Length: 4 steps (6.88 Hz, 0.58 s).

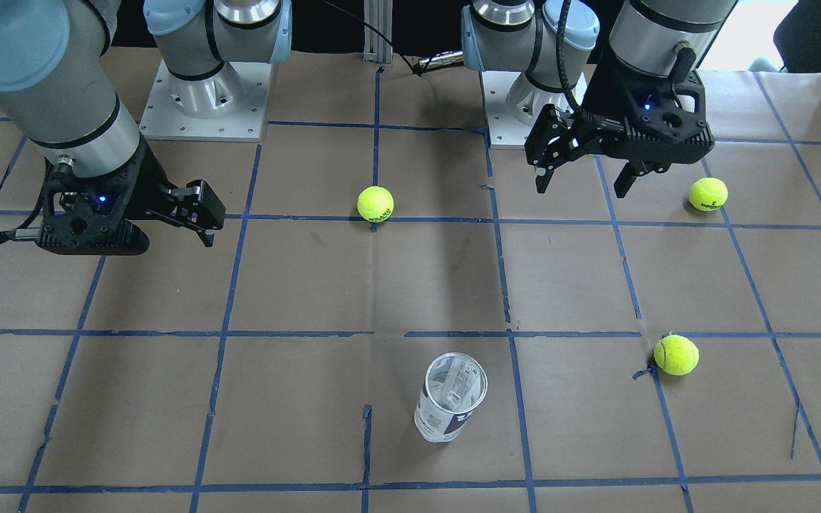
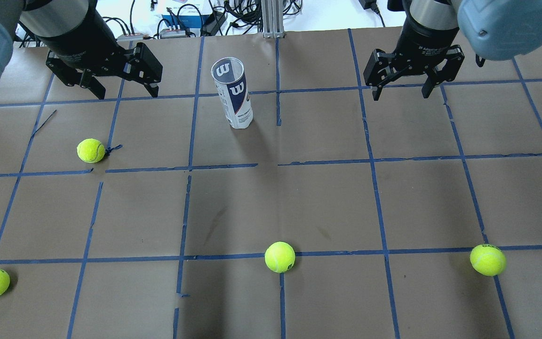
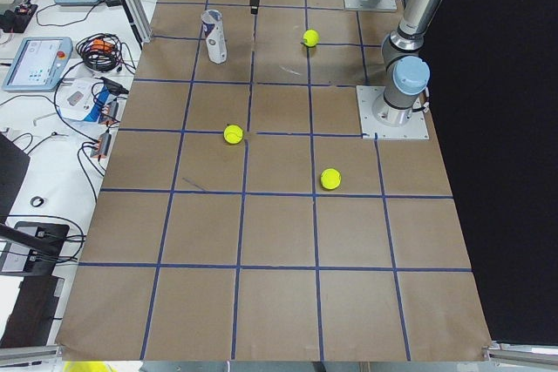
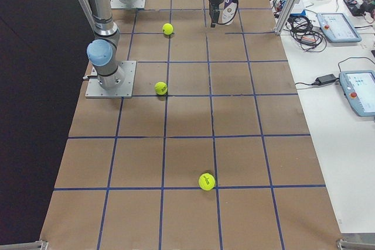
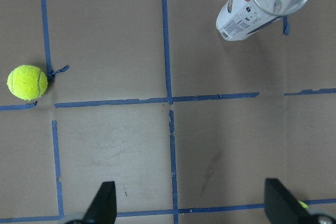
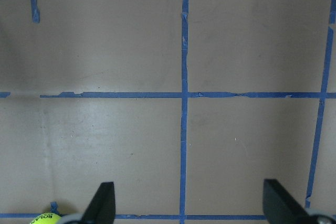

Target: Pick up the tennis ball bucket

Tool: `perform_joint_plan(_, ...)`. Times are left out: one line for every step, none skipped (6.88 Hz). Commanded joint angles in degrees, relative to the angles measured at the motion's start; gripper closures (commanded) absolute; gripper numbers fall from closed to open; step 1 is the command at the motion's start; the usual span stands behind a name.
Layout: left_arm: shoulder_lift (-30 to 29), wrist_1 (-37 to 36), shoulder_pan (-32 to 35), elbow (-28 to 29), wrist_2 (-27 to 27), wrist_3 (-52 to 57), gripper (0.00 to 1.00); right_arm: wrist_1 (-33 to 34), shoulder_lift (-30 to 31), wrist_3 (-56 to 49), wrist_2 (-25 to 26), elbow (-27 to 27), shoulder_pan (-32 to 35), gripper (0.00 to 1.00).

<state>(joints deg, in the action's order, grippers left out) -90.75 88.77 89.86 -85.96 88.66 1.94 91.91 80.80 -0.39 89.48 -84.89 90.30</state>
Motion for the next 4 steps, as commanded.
perform_joint_plan(0.05, 1.32, -0.12, 0.18, 0.11, 0.00, 0.00, 0.02, 0.06, -0.05, 0.08, 0.08, 0.05, 0.00)
perform_joint_plan(0.05, 1.32, -0.12, 0.18, 0.02, 0.08, 0.00, 0.02, -0.03, -0.05, 0.08, -0.01, 0.05, 0.00)
perform_joint_plan(0.05, 1.32, -0.12, 0.18, 0.02, 0.09, 0.00, -0.06, -0.03, -0.05, 0.08, 0.08, -0.04, 0.00)
perform_joint_plan(0.14, 1.32, -0.12, 0.18, 0.02, 0.09, 0.00, 0.02, 0.06, -0.14, 0.17, 0.25, 0.05, 0.00)
